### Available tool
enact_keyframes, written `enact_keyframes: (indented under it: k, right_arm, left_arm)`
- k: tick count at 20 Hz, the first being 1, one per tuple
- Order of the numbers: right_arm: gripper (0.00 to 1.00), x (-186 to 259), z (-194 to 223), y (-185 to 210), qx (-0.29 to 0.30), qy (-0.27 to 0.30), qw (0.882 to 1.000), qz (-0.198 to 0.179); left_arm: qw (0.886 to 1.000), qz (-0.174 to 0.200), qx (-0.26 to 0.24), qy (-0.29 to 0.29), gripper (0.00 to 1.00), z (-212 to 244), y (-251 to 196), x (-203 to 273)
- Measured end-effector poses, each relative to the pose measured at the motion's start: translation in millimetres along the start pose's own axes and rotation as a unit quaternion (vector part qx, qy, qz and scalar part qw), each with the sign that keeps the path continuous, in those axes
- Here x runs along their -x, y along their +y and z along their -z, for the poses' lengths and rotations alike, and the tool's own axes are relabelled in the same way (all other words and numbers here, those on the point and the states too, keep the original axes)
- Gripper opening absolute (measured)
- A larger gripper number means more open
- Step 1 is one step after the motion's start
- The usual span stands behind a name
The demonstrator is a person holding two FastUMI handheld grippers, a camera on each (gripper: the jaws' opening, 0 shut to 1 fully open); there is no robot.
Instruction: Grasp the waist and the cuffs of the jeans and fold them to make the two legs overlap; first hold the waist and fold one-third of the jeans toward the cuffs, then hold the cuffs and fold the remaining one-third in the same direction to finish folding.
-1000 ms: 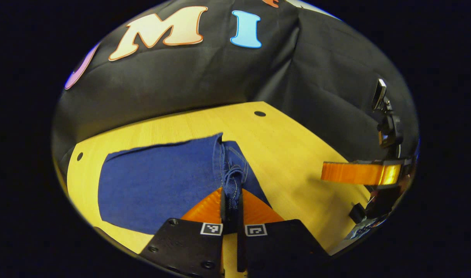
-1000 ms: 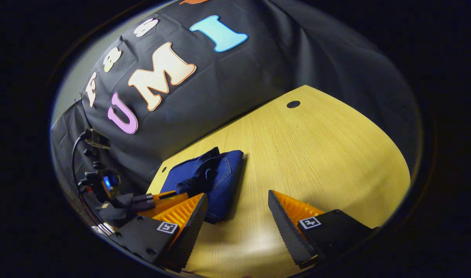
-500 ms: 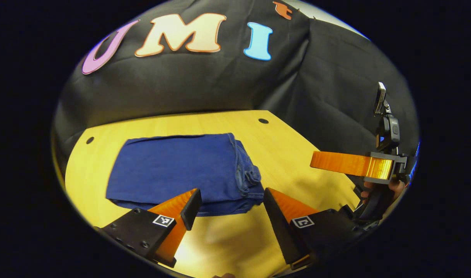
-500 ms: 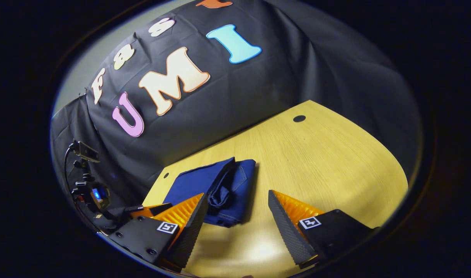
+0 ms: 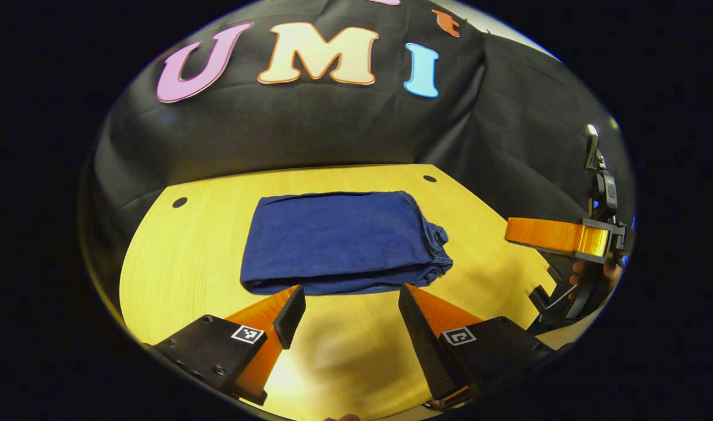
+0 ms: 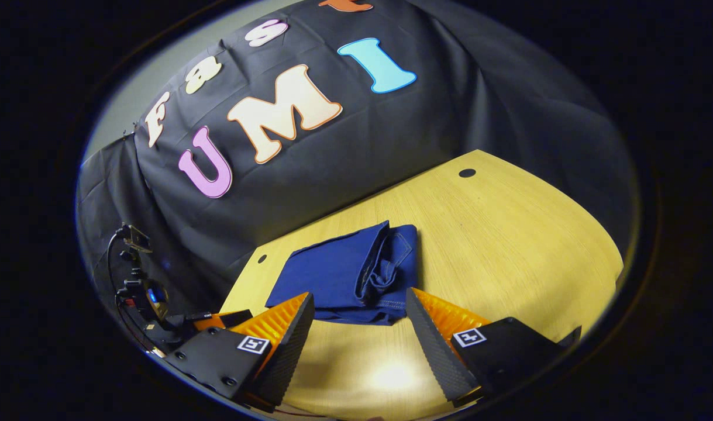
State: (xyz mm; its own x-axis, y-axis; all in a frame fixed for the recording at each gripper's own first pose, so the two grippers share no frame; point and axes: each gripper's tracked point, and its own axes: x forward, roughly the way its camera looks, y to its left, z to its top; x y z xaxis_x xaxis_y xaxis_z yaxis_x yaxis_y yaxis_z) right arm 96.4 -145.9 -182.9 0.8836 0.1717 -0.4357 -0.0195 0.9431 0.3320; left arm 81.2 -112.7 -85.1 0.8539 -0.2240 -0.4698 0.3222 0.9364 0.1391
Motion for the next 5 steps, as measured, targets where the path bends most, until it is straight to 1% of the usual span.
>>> enact_keyframes:
  k: [2,5]
  right_arm:
    - [0.98,2,4,2,0.003,0.001,1.000,0.010]
    - [0.98,7,5,5,0.002,-0.006,1.000,0.018]
  left_arm:
    - [1.000,0.003,0.005,0.003,0.94,0,7,-2]
    - [1.000,0.000,-0.008,0.001,0.94,2,14,1]
